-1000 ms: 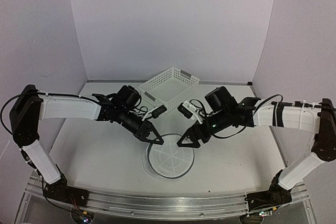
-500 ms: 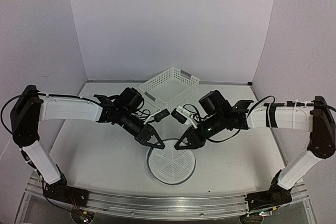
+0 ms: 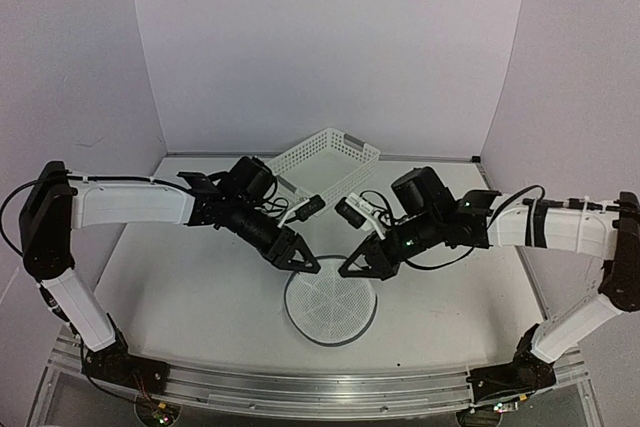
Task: Unzip the laundry bag and remove the bra
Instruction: Pass from the left arm to the right, then pick up the laundry bag from the center of the board, then pass from the right arm to the left
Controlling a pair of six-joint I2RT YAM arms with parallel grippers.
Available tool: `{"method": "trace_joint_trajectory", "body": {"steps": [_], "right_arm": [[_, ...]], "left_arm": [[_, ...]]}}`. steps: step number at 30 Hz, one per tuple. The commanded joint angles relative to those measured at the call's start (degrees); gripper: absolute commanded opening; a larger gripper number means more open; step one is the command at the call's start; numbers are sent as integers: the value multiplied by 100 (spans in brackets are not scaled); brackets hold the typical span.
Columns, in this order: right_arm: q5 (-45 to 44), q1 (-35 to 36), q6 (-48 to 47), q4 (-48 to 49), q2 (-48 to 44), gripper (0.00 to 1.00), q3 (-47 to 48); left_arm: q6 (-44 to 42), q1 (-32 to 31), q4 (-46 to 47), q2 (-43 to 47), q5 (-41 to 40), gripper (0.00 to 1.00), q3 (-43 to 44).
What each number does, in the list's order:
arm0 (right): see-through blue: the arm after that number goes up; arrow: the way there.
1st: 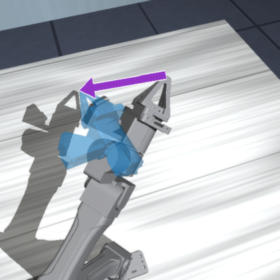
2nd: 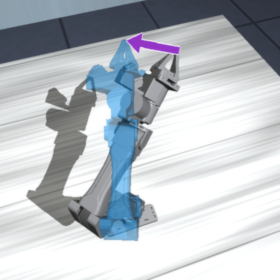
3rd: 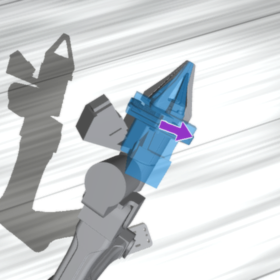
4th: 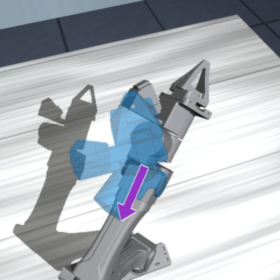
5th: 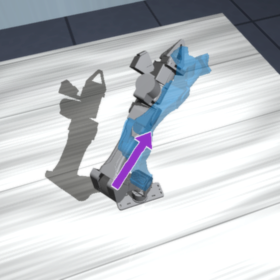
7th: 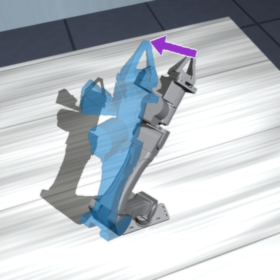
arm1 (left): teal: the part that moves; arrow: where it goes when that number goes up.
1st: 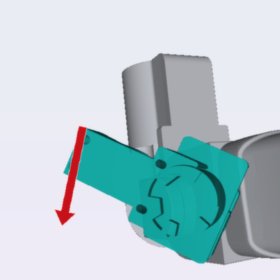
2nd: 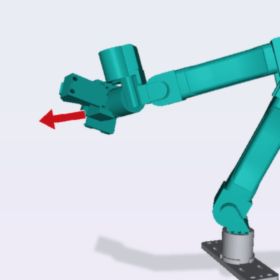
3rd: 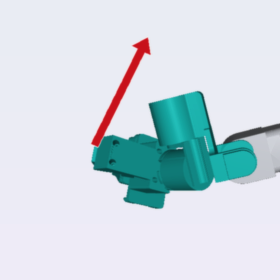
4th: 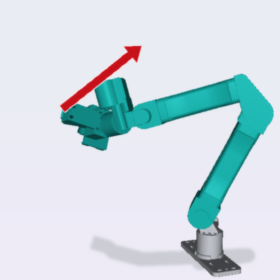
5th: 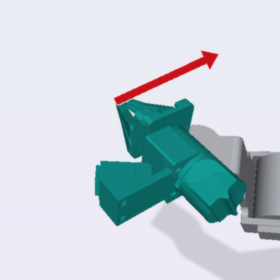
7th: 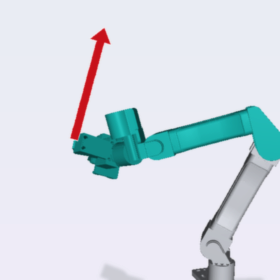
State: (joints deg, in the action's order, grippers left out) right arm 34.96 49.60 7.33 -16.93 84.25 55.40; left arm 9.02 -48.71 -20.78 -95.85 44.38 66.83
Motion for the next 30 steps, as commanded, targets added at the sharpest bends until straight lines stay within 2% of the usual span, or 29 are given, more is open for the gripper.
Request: {"method": "trace_joint_trajectory", "body": {"steps": [1,5,9,14,22,26,30], "right_arm": [[-413,35,243,409,-578,0,-39],[-1002,37,642,509,-845,0,-34],[-1633,41,1298,883,-1058,0,-107],[-2695,54,2158,1198,-1176,0,-26],[-3983,146,3234,2514,-1706,0,-416],[-4183,220,3739,3296,-1765,0,-620],[-4423,408,3883,3686,-1593,0,-464]], "left_arm": [[145,125,86,461,-965,61,348],[508,287,338,873,-1563,75,204],[896,376,608,1381,-2367,81,-43],[1562,402,1184,1959,-2690,88,-446],[3169,437,3032,2722,-2609,88,-1700],[3817,423,3873,2914,-2508,88,-2182],[4366,420,4657,2960,-2423,87,-2539]]}}
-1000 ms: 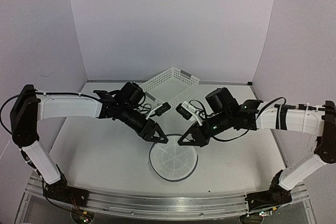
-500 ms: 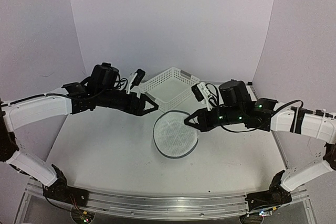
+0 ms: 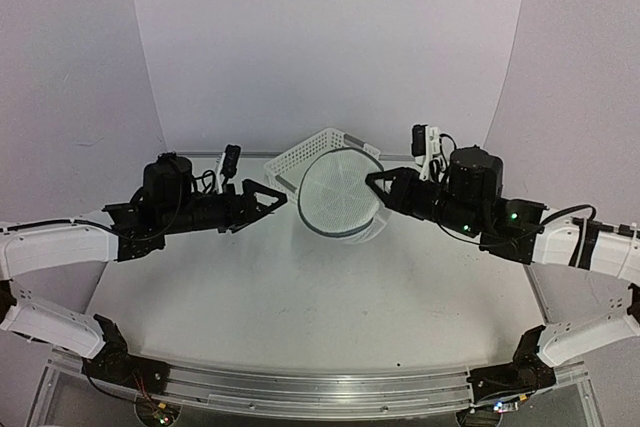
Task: Unzip the laundry bag and remove the bra
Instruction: Pass from the right arm to the left
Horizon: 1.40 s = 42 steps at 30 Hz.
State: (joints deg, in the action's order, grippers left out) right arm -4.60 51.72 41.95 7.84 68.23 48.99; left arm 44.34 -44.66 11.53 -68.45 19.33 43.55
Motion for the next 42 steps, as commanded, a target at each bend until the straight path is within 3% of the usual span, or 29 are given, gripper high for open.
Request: {"method": "trace_joint_trajectory", "body": {"steps": [1,7,16,23,27,35,42], "right_arm": [[-512,238,433,1284,64,0,230],[-748,519,436,1560,401,0,568],[-819,794,305,1884,781,0,886],[-756,870,232,2073,894,0,928],[-747,885,174,2076,883,0,879],[-713,903,147,2069,697,0,546],[-644,910,-74,1773,333,0,168]], "left_arm": [[963,11,1668,225,83,87,-320],[1688,2,2978,164,110,87,-784],[2192,-42,3686,-62,274,87,-956],[2459,-51,4138,-234,421,78,-1047],[2518,-51,4308,-265,485,59,-1040],[2511,-51,4401,-344,600,2,-928],[2276,-34,4408,-536,1014,0,-692]]}}
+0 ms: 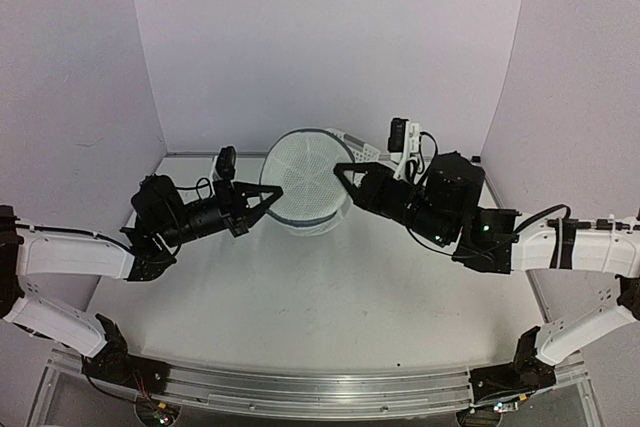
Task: Unzip the laundry bag and remove the bra
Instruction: Pass from the right arm to the left, then pass from the left arm to the right
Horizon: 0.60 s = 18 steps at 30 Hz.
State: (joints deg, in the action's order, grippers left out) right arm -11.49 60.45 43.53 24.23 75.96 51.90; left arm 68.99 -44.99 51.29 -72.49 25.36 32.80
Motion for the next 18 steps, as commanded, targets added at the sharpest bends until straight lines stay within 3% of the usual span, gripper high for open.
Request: {"method": "trace_joint_trajectory", "body": {"steps": [1,9,13,18], "right_arm": [[20,42,-293,-9,-521,3,-146],[-127,20,-1125,-1493,-1376,57,-273],[-362,-38,-1531,-2350,-1899,72,-218],[-293,-201,-1935,-3800,-2108,81,318]], "left_arm": [[-234,-5,427,-174,511,0,443],[-578,88,355,-508,1268,0,632],[-787,122,175,-620,1791,0,794],[-1505,131,-968,-659,2270,0,1208]]}}
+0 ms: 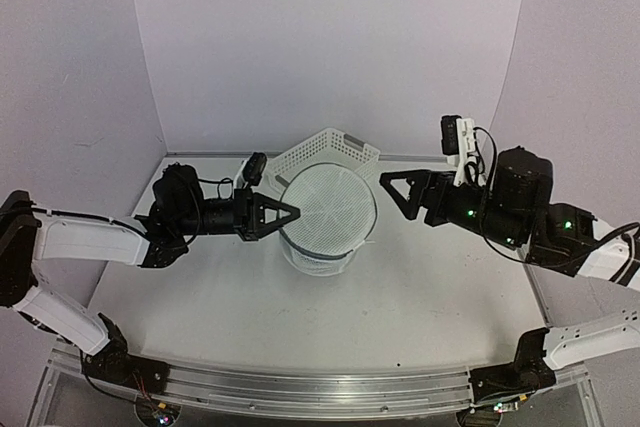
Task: Unzip the laundry bag and remove the bra
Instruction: Pass from the left arm to the right
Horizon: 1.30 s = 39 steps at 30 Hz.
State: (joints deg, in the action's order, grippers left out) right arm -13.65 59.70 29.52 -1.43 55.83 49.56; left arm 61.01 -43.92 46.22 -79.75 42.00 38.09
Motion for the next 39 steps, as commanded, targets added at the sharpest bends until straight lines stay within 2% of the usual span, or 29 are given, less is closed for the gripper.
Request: {"method": "trace_joint_trajectory", "body": {"steps": [1,6,11,14,18,30,34,39], "right_arm": [[8,-171,-587,-1495,-60,82,672],[876,-574,-704,-2332,255,85,1150],[2429,-1110,-667,-2397,615,86,1326],[3009,-1223,-643,-2389,874,87,1420],[3392,-1282,-606,-2380,1273,87,1537],[4347,-1291,-552,-2129,2259,75,1789],[4500,-1294,-539,-2054,2388,61,1777],[4589,-1289,-519,-1931,2450,17,1712]], "left_arm": [[-863,24,-721,53,668,0,773],[-1343,24,-1695,-104,1009,0,1176],[-1945,24,-2971,-239,1036,0,1552],[-2335,28,-3650,-235,958,0,1735],[-2849,-2,-4409,-173,887,0,2013],[-3384,-34,-5163,-60,1013,0,2256],[-3458,-37,-5280,-67,992,0,2314],[-3574,-29,-5515,-107,803,0,2453]]}}
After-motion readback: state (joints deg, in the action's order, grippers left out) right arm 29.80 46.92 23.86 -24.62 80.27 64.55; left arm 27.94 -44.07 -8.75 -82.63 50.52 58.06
